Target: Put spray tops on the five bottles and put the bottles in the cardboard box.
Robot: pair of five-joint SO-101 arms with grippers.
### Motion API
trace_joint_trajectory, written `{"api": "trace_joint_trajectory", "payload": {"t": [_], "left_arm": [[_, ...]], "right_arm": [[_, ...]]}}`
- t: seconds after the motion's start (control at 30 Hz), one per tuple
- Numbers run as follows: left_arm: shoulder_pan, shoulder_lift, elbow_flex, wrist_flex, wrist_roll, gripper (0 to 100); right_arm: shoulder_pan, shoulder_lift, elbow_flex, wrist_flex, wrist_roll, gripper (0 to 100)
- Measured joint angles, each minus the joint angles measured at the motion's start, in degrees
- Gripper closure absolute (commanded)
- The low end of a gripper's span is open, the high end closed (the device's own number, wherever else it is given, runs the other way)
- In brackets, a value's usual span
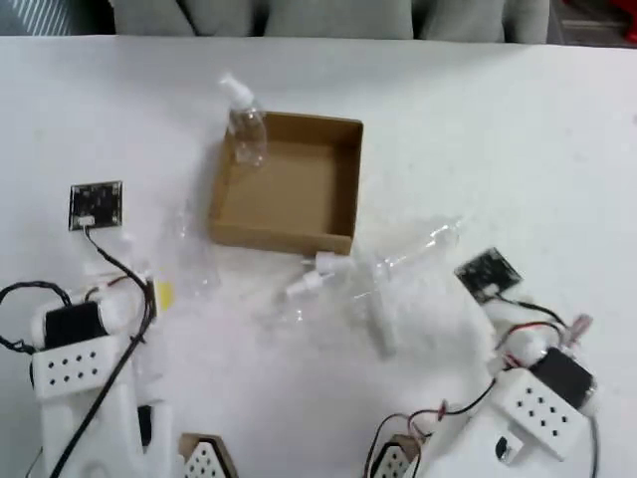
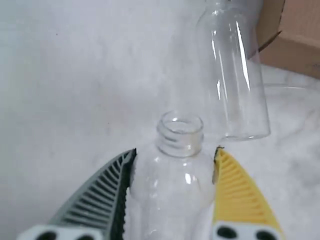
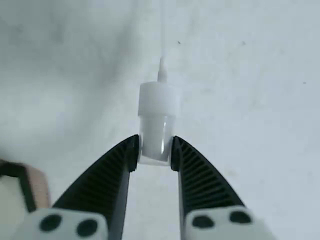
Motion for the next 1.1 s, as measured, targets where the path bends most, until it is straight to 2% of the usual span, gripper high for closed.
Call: {"api": "trace_joint_trajectory", "payload": {"t": [0.13,0.3,0.37,0.47,0.6,0.7,0.87,1.1], "left_arm": [[0.0,6.33,0.0,-3.25,0.0,98],[0.0,11.6,0.0,-7.3,0.0,98],[0.0,11.78,0.0,-7.74,0.0,98],[0.0,12.22,0.0,-7.91,0.0,98],[0.0,12.22,0.35,-8.0,0.0,98],[0.0,12.22,1.76,-9.76,0.0,98],[0.0,12.22,2.55,-11.78,-0.09,98],[0.18,12.22,2.55,-11.96,-2.73,98]], "right_arm": [[6.24,6.42,2.11,-10.11,8.53,96.1],[11.16,15.12,2.29,-18.46,11.43,66.3],[12.57,18.02,2.29,-21.36,9.76,62.8],[13.36,21.45,2.29,-26.29,7.12,72.4],[13.8,22.59,2.29,-29.63,3.96,98.8],[14.95,22.68,2.11,-29.98,-1.93,93.5],[19.87,22.77,2.11,-29.89,-12.31,98.4],[21.8,23.21,2.11,-26.37,-20.22,98.3]]}}
